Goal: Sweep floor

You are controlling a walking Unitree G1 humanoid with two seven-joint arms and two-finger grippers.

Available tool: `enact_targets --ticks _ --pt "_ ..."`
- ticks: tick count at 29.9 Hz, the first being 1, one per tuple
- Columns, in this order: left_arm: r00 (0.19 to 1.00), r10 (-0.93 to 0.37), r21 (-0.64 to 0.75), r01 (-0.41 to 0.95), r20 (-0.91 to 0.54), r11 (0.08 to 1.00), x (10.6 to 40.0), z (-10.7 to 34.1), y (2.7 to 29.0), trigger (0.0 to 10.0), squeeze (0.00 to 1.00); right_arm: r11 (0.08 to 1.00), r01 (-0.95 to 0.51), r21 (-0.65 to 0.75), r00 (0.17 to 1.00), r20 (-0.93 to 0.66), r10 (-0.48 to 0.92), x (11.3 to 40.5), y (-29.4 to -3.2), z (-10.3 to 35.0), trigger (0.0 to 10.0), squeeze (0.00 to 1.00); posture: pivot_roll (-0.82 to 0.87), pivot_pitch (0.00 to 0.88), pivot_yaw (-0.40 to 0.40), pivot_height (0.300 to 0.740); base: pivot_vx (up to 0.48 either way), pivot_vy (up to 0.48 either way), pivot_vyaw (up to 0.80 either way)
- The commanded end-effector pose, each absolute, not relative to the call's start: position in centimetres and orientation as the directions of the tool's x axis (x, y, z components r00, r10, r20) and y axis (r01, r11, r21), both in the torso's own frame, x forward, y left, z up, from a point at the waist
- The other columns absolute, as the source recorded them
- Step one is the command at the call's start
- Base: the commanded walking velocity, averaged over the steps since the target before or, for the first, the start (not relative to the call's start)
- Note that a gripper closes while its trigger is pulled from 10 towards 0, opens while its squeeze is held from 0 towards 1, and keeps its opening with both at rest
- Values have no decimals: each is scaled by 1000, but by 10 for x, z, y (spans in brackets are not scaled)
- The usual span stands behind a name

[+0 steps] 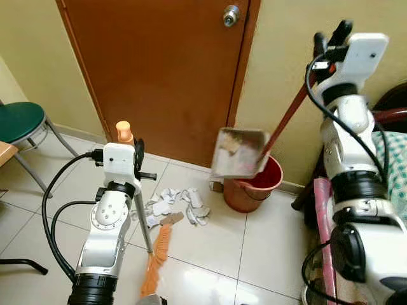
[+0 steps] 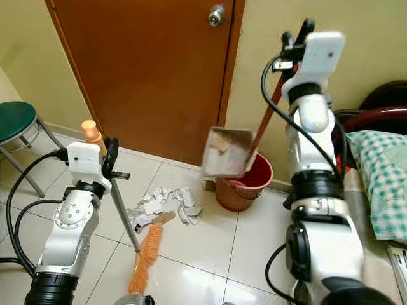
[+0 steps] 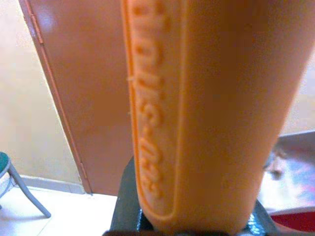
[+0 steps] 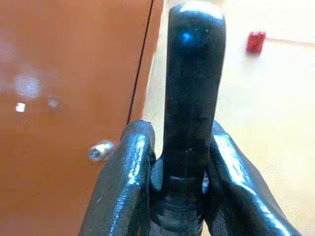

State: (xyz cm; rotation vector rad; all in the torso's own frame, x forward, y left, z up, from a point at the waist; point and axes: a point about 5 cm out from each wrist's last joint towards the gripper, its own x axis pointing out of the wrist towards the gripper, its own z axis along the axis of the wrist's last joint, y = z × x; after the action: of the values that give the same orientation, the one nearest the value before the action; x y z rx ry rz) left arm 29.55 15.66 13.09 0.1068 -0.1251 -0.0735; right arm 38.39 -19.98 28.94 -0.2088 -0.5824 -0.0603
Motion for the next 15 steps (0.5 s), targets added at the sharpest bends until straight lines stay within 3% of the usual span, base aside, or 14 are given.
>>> enact_targets --ticks 1,8,15 --pt "990 -73 110 59 123 992 295 130 157 10000 0 957 148 -248 769 637 47 381 -192 313 10000 0 1 0 -34 740 0 0 0" --pt "990 -71 107 58 124 993 295 130 156 10000 0 904 159 -396 751 643 150 382 -175 304 10000 0 4 0 -36 740 0 0 0" --pt "990 -73 106 60 124 993 295 130 156 10000 0 806 33 -591 785 515 345 382 -153 261 10000 0 4 0 -36 740 0 0 0"
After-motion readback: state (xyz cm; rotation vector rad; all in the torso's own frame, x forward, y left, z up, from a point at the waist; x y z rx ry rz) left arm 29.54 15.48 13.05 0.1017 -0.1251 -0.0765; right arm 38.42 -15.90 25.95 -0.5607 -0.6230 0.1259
